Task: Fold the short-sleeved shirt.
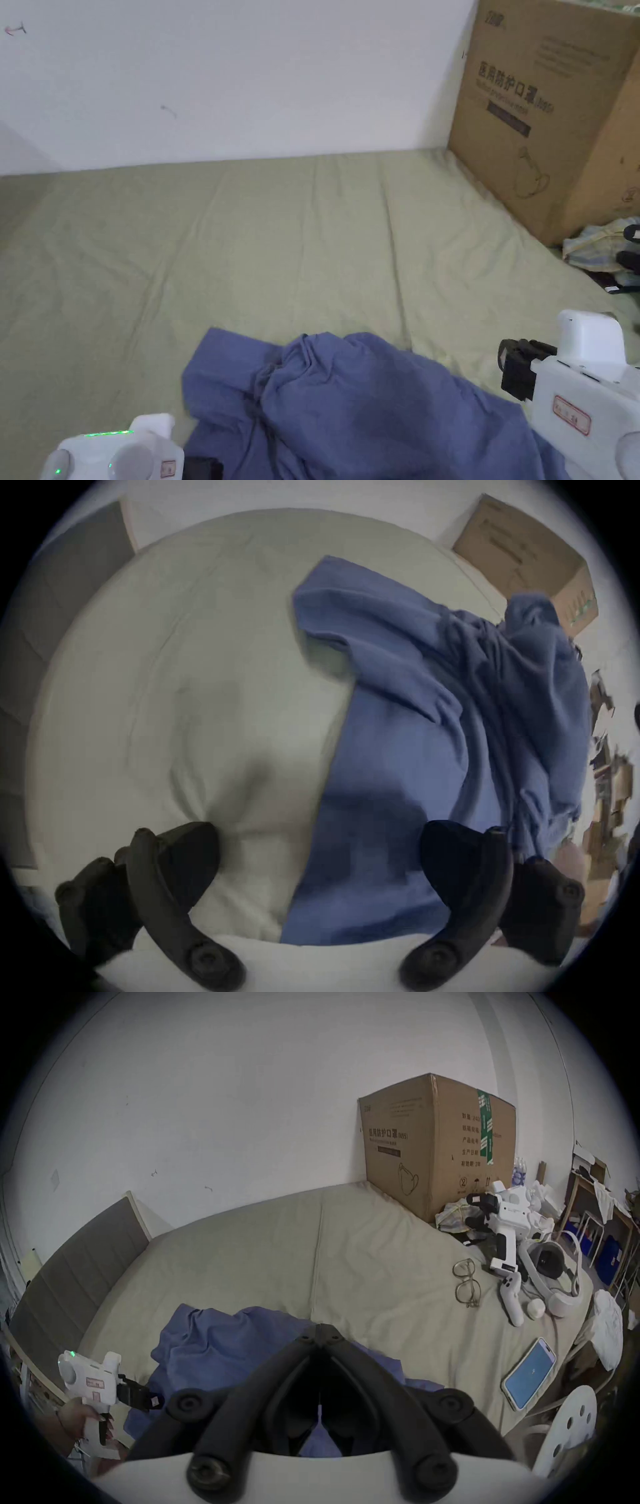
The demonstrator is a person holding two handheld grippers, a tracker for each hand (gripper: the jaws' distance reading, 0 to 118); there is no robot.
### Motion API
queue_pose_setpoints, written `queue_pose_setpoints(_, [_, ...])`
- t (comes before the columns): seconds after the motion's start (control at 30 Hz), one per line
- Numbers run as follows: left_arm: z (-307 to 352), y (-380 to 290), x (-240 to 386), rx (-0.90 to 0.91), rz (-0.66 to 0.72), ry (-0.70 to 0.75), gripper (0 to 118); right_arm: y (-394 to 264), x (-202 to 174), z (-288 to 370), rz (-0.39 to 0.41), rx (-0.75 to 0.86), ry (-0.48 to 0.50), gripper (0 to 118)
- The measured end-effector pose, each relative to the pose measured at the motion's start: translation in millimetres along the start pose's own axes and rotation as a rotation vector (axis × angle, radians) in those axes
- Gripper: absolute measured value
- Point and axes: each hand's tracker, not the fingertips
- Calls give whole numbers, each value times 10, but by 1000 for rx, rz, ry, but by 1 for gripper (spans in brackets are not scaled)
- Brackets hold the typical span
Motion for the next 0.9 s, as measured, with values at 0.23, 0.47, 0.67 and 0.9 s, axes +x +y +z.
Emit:
queue_pose_setpoints(0.23, [442, -291, -17, 148, -20, -98, 2, -6, 302, -372, -17, -135, 34, 1])
queue_pose_setpoints(0.47, [620, -355, -417, 219, 88, -154, 1, -20, 742, -1117, -85, -456, -30, 97])
queue_pose_setpoints(0.67, [776, -403, -399, 227, 81, -142, 2, -204, 967, -1772, -39, -681, -93, 97])
queue_pose_setpoints(0.9, [802, -432, -328, 208, 125, -146, 2, -261, 849, -1727, 137, -681, -36, 67])
